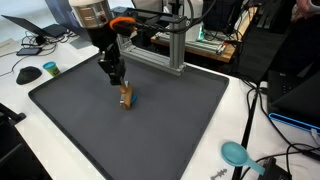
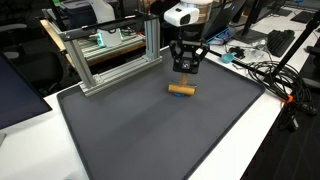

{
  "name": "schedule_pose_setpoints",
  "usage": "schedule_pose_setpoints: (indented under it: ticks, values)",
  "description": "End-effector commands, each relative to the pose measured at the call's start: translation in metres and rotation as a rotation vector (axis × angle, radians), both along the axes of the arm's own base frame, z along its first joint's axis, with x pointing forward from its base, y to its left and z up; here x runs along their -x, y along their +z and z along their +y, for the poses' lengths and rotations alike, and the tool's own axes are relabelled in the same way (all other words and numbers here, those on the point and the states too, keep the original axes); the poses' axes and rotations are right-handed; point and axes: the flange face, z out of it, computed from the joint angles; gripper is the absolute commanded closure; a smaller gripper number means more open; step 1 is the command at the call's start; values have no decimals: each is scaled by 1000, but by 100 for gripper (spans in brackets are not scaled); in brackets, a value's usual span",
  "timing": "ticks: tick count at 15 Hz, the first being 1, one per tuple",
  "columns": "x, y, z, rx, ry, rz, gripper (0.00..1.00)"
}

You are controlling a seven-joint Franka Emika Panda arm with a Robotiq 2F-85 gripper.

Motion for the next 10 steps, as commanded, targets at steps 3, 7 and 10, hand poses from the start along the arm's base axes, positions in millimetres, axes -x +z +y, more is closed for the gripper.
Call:
schedule_pose_setpoints:
  ticks: [3, 7, 10]
  values:
    - [-5, -37, -1, -69, 28, 74, 78]
    - [-6, -44, -7, -128, 56, 102, 78]
    - [-8, -46, -12, -151, 64, 116, 78]
